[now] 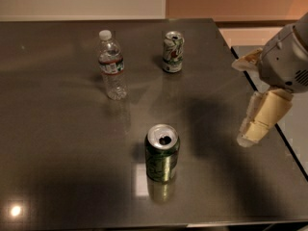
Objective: Knock green can over
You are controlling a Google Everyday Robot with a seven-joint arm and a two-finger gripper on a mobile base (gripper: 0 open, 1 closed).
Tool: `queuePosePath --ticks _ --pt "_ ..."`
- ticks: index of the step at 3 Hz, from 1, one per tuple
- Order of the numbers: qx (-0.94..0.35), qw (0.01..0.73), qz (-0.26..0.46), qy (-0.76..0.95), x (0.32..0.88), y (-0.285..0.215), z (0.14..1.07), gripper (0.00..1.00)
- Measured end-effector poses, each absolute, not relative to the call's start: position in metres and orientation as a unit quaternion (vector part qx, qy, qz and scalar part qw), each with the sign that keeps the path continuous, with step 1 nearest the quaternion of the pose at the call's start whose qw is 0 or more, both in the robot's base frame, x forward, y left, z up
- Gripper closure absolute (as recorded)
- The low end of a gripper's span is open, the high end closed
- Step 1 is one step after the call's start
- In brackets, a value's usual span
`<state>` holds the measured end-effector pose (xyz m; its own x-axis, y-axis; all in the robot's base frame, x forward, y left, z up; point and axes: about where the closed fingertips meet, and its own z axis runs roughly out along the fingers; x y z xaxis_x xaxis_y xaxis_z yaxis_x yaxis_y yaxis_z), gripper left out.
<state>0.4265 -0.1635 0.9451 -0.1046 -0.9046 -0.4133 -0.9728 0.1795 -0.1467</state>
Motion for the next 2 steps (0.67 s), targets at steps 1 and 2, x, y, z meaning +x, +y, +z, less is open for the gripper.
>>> queuePosePath --ticks 1,2 --pt "-0.650 0.218 0.125 0.717 0.415 -0.140 0.933 0.00" --pt "-0.660 0.230 0.162 0.697 0.408 -0.117 0.919 0.00"
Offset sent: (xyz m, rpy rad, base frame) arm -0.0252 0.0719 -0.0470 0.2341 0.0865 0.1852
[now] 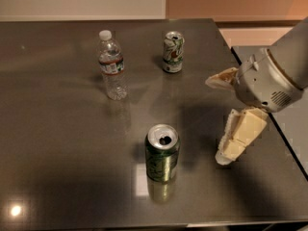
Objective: Knock green can over
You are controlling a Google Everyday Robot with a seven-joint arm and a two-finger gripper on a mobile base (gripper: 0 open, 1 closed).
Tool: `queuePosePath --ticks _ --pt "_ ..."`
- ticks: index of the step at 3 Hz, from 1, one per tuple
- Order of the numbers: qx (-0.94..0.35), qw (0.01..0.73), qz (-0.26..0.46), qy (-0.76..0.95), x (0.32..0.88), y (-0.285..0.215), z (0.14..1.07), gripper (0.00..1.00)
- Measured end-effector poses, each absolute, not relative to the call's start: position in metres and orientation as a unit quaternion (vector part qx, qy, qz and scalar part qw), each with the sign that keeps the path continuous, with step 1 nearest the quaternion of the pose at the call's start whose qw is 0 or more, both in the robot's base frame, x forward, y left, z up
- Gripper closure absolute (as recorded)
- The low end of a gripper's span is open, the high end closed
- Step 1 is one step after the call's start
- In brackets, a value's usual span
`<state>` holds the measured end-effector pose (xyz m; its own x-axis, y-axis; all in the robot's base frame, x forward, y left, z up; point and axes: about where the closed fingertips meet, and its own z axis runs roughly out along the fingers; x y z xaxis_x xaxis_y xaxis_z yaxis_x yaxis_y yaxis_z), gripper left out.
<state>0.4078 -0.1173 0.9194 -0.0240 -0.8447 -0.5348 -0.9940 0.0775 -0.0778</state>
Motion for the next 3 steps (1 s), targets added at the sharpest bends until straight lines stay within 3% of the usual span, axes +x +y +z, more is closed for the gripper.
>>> queuePosePath --ticks 3 --pt "-0.676 0.283 0.249 0.633 0.397 -0.063 0.897 0.00"
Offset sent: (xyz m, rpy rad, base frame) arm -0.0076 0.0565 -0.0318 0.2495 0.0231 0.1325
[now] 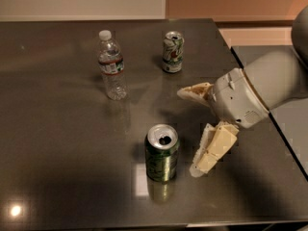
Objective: Knock green can over
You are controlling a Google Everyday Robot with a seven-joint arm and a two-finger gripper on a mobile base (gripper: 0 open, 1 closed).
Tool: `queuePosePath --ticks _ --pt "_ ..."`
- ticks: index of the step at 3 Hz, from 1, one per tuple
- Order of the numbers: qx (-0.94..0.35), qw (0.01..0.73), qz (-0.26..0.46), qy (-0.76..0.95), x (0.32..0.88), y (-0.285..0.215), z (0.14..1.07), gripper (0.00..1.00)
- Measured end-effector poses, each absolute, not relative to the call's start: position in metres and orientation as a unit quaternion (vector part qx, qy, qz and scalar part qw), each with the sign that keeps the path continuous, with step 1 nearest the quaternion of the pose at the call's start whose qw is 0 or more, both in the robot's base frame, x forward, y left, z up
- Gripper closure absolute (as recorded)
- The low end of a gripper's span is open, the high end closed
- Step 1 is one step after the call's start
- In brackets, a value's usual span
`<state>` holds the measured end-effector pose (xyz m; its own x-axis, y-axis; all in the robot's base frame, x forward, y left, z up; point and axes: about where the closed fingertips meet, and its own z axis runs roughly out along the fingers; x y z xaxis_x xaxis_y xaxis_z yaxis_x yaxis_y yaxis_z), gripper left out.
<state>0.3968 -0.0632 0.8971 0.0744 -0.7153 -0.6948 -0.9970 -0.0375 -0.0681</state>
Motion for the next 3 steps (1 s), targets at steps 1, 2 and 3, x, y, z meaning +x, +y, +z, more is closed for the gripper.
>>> queuePosePath --ticks 1,2,3 --pt "-0.682 0.297 0.263 0.614 0.388 -0.049 0.897 0.00" --pt "-0.684 0.297 0.281 0.605 0.380 -0.037 0.890 0.00" --pt "-0.682 0.293 0.297 0.601 0.376 -0.029 0.884 0.17"
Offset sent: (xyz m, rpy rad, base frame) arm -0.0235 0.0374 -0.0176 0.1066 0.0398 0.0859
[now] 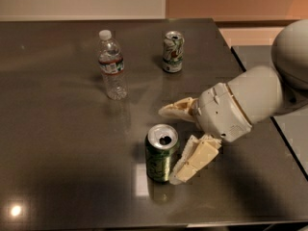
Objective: Knock green can over
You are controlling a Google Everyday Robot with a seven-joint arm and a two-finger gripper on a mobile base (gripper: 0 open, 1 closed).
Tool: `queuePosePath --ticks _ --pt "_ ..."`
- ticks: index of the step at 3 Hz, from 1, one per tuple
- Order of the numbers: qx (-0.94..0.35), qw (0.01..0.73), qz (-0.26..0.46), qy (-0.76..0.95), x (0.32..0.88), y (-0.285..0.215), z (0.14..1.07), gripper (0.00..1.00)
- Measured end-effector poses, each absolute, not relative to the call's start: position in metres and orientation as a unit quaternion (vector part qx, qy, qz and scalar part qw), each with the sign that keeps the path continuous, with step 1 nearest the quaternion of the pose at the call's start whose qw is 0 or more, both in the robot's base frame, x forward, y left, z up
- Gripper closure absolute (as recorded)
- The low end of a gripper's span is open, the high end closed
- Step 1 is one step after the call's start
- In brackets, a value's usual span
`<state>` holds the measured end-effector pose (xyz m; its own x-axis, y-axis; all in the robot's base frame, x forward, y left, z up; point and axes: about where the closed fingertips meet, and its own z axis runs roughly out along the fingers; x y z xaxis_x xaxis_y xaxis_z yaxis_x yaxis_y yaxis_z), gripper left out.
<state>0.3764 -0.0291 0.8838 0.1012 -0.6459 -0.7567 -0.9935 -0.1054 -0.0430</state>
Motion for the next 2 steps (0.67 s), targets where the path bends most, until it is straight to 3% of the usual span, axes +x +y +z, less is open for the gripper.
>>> queuePosePath --ticks 2 --pt "-0.673 0.293 0.322 0.598 0.3738 -0.0154 0.8894 0.64"
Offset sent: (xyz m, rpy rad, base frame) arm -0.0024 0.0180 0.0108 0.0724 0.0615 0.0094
